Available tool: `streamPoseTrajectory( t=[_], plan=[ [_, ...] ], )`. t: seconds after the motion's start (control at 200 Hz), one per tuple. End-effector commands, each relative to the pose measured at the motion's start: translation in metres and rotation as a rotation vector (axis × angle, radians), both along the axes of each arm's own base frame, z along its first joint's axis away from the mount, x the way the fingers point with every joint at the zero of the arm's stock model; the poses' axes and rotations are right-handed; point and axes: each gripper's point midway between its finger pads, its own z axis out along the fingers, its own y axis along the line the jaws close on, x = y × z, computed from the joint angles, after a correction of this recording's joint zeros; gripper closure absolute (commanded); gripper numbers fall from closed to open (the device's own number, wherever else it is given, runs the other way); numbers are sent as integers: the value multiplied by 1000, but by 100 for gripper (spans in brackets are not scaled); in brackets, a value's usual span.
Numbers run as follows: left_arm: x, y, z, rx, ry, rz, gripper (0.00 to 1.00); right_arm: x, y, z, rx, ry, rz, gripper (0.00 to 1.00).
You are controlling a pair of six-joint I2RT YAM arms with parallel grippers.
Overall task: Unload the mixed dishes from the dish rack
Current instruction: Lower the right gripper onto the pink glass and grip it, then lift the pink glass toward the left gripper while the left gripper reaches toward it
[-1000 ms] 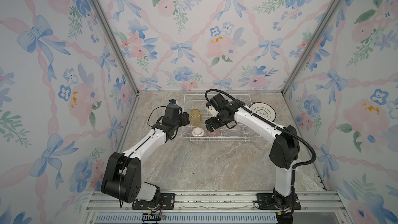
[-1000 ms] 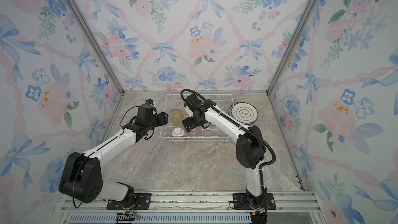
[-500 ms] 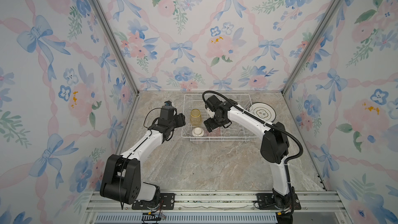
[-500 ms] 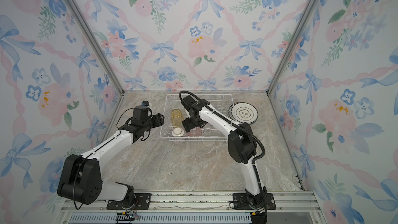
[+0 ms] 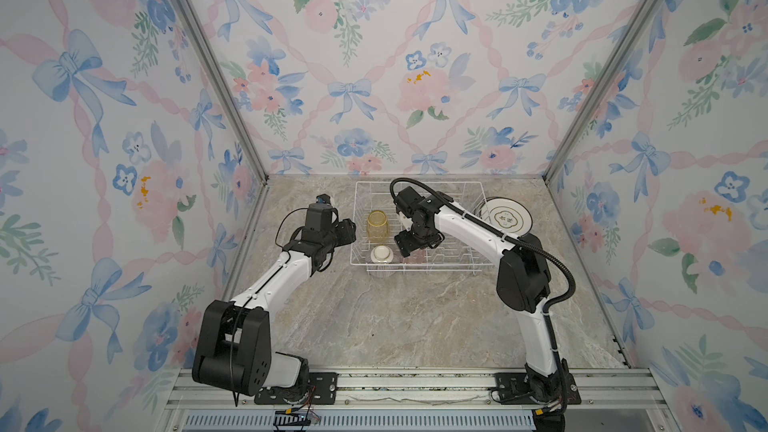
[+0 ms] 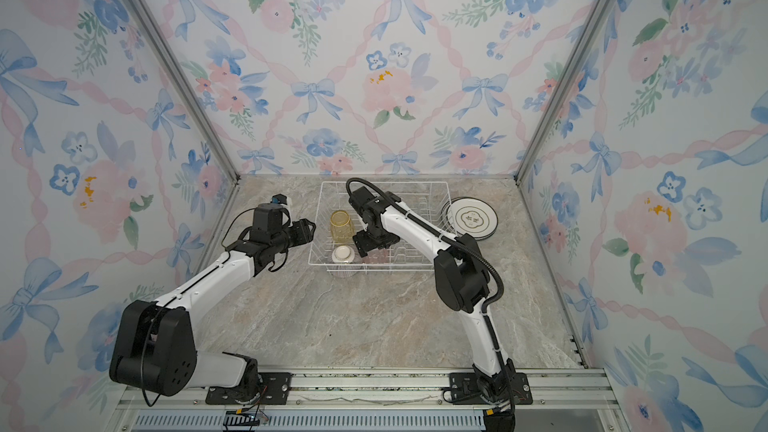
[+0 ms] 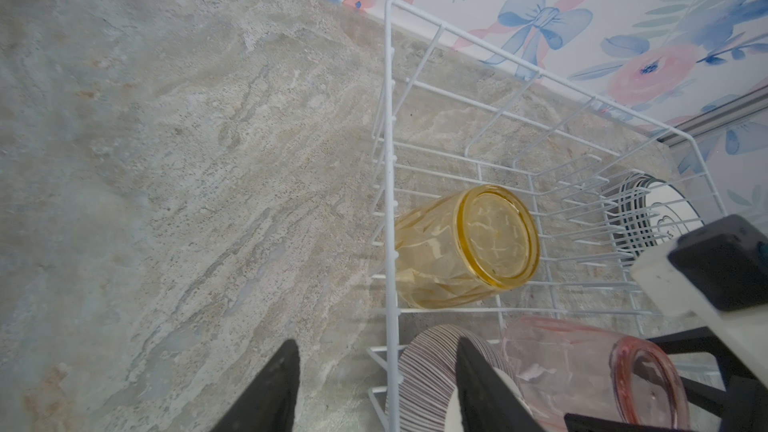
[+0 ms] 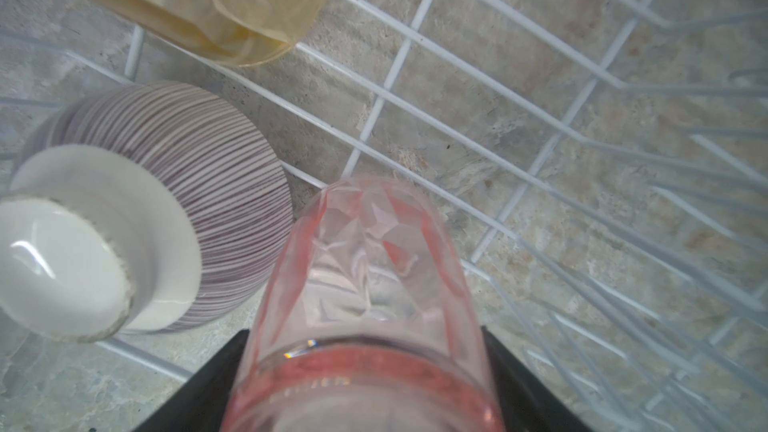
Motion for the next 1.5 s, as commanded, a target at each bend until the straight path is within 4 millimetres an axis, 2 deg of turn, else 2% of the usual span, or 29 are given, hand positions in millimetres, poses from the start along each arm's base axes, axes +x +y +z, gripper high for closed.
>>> streamPoseTrajectory(
  t=[0.0,0.125,0.33,0.485,0.605,0.89,1.04,1.095,1.23,1.31,1.495],
  plan=[
    [3,-7,21,-29,-46,-43,42,-8,4,-1,-3,33,5,24],
    [4,-10,25,-47,-51,-55,43,-10,3,-1,1,42,4,39],
    [5,-17,33,-81,-59,-78,43,-13,-3,1,1,43,-2,54],
    [6,-28,44,-133,-63,-120,43,-5,-5,22,48,-11,-16,58],
    [7,-34,51,-165,-66,-145,51,2,-5,44,119,-47,-34,60],
    [10,-48,64,-233,-62,-195,57,13,-9,91,272,-114,-78,61],
    [11,-66,70,-321,-29,-267,71,19,-11,111,402,-133,-121,61],
    [11,-73,71,-357,-9,-296,70,21,-12,117,432,-146,-128,61],
    [9,-92,69,-460,56,-383,56,22,-12,131,508,-164,-132,61],
    [6,-103,72,-538,81,-448,42,25,-12,138,556,-172,-145,61],
    [8,-114,81,-658,62,-505,42,27,-10,155,654,-187,-150,61]
  ],
)
